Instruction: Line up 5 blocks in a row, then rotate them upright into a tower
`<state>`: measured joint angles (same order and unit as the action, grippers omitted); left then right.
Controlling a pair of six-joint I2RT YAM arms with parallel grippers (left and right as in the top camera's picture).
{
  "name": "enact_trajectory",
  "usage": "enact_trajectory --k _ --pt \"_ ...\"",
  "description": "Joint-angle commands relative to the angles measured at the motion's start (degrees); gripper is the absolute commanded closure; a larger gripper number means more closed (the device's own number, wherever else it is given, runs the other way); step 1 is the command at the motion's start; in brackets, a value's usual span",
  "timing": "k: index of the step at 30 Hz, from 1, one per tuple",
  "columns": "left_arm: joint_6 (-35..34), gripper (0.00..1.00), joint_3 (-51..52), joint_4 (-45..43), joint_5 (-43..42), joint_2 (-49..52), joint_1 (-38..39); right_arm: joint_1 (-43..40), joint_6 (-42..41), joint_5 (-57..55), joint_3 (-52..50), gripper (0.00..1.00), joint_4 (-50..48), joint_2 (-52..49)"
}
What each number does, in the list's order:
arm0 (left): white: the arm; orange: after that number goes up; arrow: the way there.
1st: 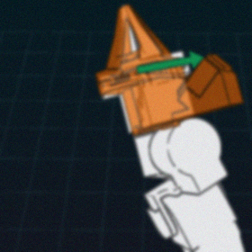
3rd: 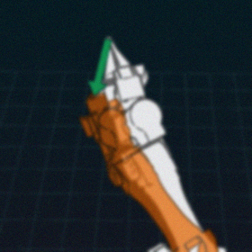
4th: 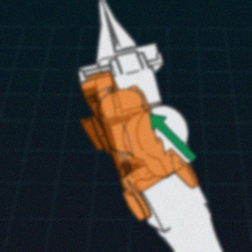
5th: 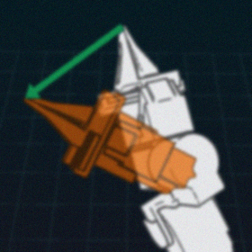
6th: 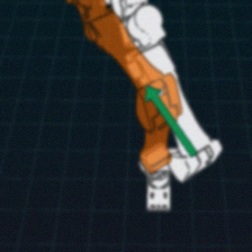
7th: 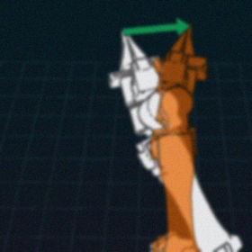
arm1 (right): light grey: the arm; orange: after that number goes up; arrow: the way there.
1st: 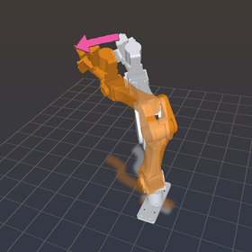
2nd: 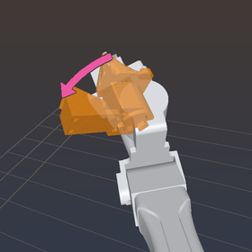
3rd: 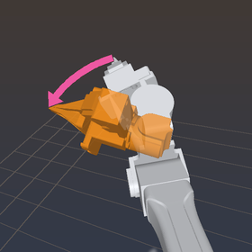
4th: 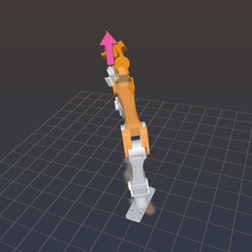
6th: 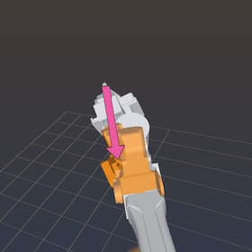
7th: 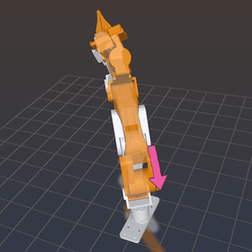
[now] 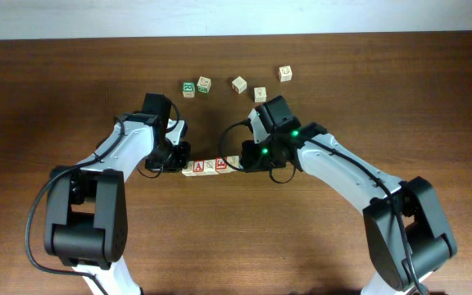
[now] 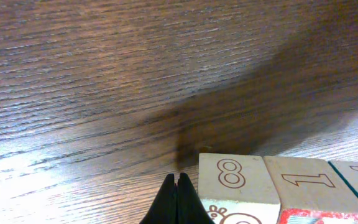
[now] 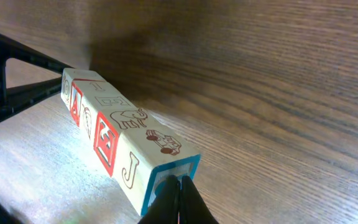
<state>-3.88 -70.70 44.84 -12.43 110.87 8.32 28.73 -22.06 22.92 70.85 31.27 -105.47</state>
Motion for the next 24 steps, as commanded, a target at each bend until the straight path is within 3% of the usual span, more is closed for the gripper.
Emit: enact_trajectory --k 1,24 --pt "0.48 1.00 0.39 -0.24 -7.78 -1.07 1.77 4.50 0.76 3.54 4.31 0.96 0.15 1.29" --pt "0.48 1.00 0.37 -0.22 -10.80 -1.07 1.77 8.79 0.52 1.86 7.61 0.96 1.27 1.29"
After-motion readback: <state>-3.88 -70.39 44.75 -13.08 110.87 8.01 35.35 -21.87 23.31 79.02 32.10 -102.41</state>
